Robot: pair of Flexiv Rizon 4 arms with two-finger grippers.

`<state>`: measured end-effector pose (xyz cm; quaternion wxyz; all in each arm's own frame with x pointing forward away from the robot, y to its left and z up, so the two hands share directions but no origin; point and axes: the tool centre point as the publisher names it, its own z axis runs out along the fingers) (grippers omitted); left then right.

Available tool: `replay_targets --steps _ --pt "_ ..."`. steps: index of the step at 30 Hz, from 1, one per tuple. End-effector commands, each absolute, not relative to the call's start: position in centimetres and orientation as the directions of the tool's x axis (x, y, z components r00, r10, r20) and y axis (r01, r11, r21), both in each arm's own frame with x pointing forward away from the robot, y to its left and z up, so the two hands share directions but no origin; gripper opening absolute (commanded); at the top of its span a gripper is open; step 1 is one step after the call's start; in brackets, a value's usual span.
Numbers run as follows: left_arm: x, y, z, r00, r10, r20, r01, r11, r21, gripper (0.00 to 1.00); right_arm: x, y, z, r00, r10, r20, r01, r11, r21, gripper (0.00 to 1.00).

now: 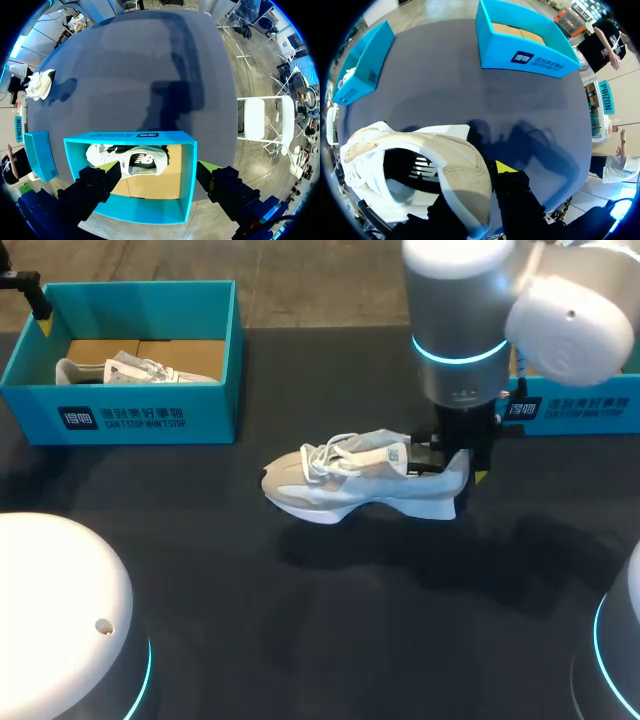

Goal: Take the shoe out of the shoebox, open the shoe tongue, remove and reinsert the insole, then place the shoe into the shoebox

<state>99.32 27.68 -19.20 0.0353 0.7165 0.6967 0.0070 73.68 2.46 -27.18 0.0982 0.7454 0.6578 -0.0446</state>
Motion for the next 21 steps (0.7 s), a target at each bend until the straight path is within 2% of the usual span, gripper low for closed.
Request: replay_targets --steps 1,21 --pt "99.2 27.7 -19.2 0.029 0.999 -0.037 0.998 -0.027 0.063 1.00 73.6 2.3 -27.1 0.130 0.973 -0.189 0.989 -0.115 0.089 0.00" --pt "99.2 27.7 -19.2 0.029 0.999 -0.037 0.998 -0.027 0.063 1.00 67.3 6.1 -33.4 0.126 0.956 -0.264 0.992 -0.118 0.049 0.00"
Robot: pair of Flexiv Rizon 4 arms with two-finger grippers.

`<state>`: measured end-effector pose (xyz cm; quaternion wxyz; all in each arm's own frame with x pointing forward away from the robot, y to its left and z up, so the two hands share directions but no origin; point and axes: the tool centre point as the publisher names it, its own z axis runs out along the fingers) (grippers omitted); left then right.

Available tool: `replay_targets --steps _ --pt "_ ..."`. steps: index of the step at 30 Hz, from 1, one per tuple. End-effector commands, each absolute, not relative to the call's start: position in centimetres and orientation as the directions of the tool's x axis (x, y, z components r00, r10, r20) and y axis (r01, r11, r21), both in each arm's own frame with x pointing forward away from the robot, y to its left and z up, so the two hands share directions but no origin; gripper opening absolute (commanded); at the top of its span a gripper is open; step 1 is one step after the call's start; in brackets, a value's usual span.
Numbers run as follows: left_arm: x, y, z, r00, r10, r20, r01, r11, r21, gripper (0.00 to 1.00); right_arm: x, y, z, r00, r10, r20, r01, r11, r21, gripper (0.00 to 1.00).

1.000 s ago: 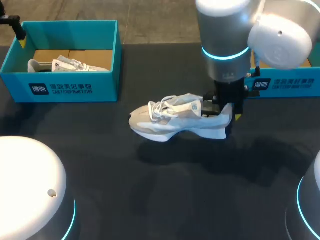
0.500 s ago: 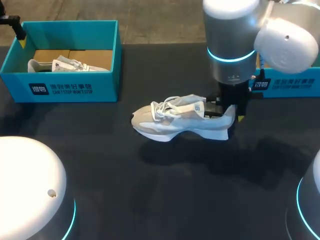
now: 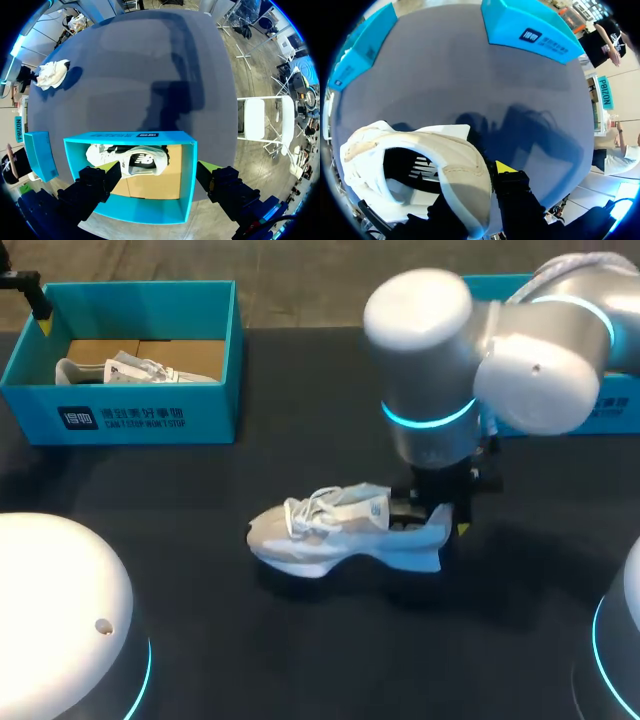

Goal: Take the shoe out of the shoebox, open the shoe tongue, remove and reinsert the insole, then place the shoe into the shoebox

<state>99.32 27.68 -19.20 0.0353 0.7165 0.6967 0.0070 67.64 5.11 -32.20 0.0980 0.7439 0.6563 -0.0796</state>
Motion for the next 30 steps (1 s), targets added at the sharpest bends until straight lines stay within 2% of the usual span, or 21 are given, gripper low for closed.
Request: replay_targets --steps 1,11,30 --pt "99.2 27.7 -19.2 0.029 0.999 -0.037 0.998 -0.027 0.063 1.00 67.1 6.0 -33.6 0.127 0.956 -0.265 0.992 -0.118 0.052 0.00" --pt "99.2 27.7 -19.2 0.029 0.999 -0.037 0.998 -0.027 0.063 1.00 66.5 6.5 -35.8 0.095 0.959 -0.269 0.995 -0.089 0.034 0.00" --pt "99.2 27.7 -19.2 0.029 0.999 -0.037 0.998 -0.027 0.063 1.00 65.4 7.9 -36.1 0.069 0.959 -0.276 0.998 -0.064 0.025 0.00"
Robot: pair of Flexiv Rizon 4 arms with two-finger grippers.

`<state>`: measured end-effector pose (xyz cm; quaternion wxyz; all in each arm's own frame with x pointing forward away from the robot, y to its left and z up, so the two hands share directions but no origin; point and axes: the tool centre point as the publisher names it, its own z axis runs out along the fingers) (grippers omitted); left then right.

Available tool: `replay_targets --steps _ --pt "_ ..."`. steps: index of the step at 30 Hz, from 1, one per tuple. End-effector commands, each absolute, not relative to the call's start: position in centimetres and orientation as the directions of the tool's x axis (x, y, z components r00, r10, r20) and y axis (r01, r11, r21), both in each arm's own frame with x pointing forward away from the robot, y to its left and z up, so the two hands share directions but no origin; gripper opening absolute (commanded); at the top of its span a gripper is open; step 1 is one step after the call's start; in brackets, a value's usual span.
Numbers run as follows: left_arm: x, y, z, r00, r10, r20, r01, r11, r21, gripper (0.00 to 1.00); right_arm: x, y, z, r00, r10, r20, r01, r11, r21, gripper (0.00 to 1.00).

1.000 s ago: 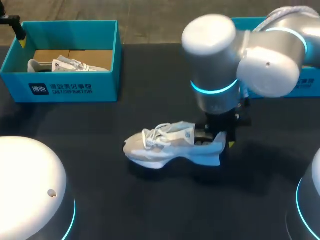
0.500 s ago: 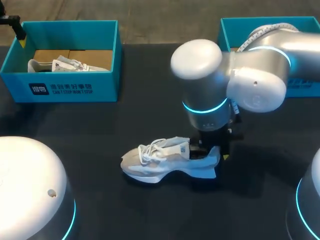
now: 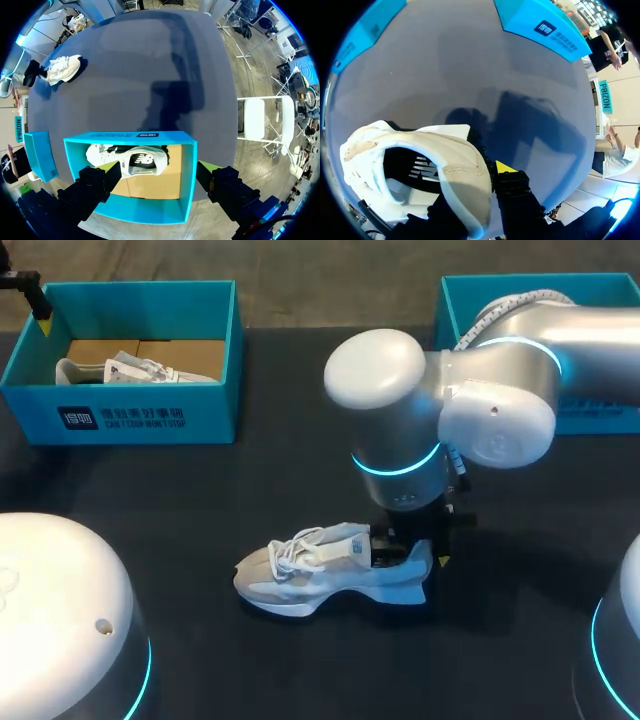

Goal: Take the shoe out of the shoebox, open the shoe tongue, remove and reinsert the insole, then place the shoe into the shoebox

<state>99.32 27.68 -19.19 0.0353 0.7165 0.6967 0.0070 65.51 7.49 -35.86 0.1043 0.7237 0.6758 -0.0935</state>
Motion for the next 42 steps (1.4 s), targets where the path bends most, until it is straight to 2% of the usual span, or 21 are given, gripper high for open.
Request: replay_targets --steps 1,32,33,34,35,36,42 --pt "99.2 27.7 -19.2 0.029 0.999 -0.037 0.998 -0.027 0.063 1.00 65.3 8.0 -36.2 0.067 0.960 -0.274 0.998 -0.062 0.027 0.00" --pt "99.2 27.7 -19.2 0.029 0.999 -0.037 0.998 -0.027 0.063 1.00 64.8 7.6 -39.6 0.067 0.975 -0.209 0.997 -0.060 0.041 0.00" --pt "99.2 27.7 -19.2 0.029 0.999 -0.037 0.998 -0.027 0.063 1.00 64.8 7.6 -39.6 0.068 0.976 -0.208 0.997 -0.060 0.041 0.09" --pt "99.2 27.7 -19.2 0.029 0.999 -0.037 0.998 -0.027 0.063 1.00 64.9 7.5 -39.5 0.067 0.976 -0.206 0.997 -0.060 0.040 0.38" --pt "99.2 27.7 -19.2 0.029 0.999 -0.037 0.998 -0.027 0.063 1.00 64.9 7.5 -39.5 0.069 0.977 -0.202 0.997 -0.062 0.040 0.91" --pt "99.2 27.7 -19.2 0.029 0.999 -0.037 0.998 -0.027 0.063 1.00 64.9 7.5 -39.4 0.070 0.977 -0.200 0.997 -0.063 0.040 1.00" --pt "99.2 27.7 -19.2 0.029 0.999 -0.037 0.998 -0.027 0.063 1.00 64.8 7.4 -38.1 0.081 0.980 -0.184 0.997 -0.076 0.031 1.00"
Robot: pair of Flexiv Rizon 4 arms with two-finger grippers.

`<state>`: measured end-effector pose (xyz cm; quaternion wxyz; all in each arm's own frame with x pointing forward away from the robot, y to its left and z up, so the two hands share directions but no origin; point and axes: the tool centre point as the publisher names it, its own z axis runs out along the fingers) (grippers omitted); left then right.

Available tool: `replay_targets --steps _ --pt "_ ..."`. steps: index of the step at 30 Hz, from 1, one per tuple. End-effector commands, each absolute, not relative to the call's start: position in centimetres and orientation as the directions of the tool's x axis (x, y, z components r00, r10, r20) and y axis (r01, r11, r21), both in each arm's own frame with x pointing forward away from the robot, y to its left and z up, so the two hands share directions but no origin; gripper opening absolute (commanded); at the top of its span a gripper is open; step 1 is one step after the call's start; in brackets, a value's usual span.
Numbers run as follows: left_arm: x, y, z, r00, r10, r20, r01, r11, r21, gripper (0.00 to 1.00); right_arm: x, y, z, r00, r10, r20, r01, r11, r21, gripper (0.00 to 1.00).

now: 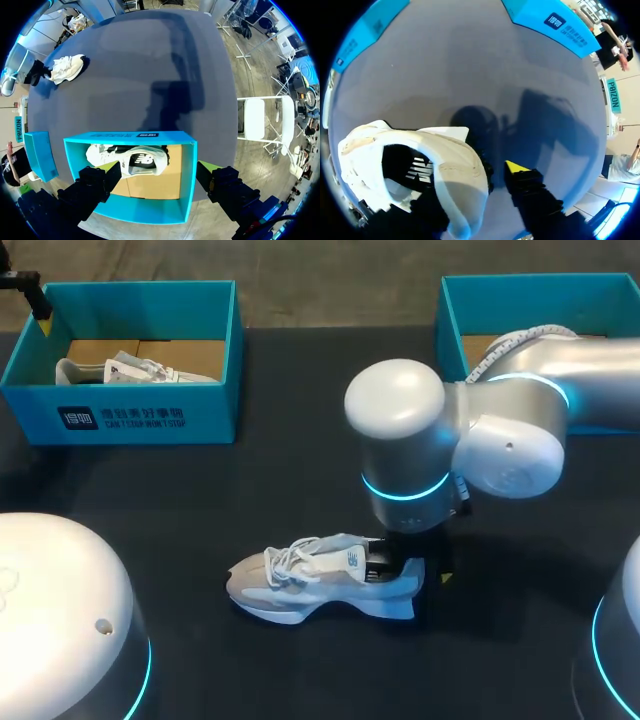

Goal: Take the shoe out of the shoebox, open the shoe tongue, remove and reinsert the insole, then place the shoe into the shoebox

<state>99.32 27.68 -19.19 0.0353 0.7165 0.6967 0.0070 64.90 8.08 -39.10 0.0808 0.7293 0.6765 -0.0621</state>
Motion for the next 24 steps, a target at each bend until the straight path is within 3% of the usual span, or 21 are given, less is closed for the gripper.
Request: replay_targets --steps 1,13,24 --pt "99.2 27.7 -19.2 0.029 0.999 -0.037 0.998 -0.027 0.063 1.00 64.8 7.4 -37.8 0.077 0.983 -0.169 0.997 -0.074 0.025 1.00" --pt "99.2 27.7 -19.2 0.029 0.999 -0.037 0.998 -0.027 0.063 1.00 65.2 6.0 -33.3 0.018 1.000 -0.004 1.000 -0.018 0.006 1.00" --pt "99.2 27.7 -19.2 0.029 0.999 -0.037 0.998 -0.027 0.063 1.00 66.1 4.0 -29.8 -0.245 0.963 0.108 0.968 0.238 0.074 1.00"
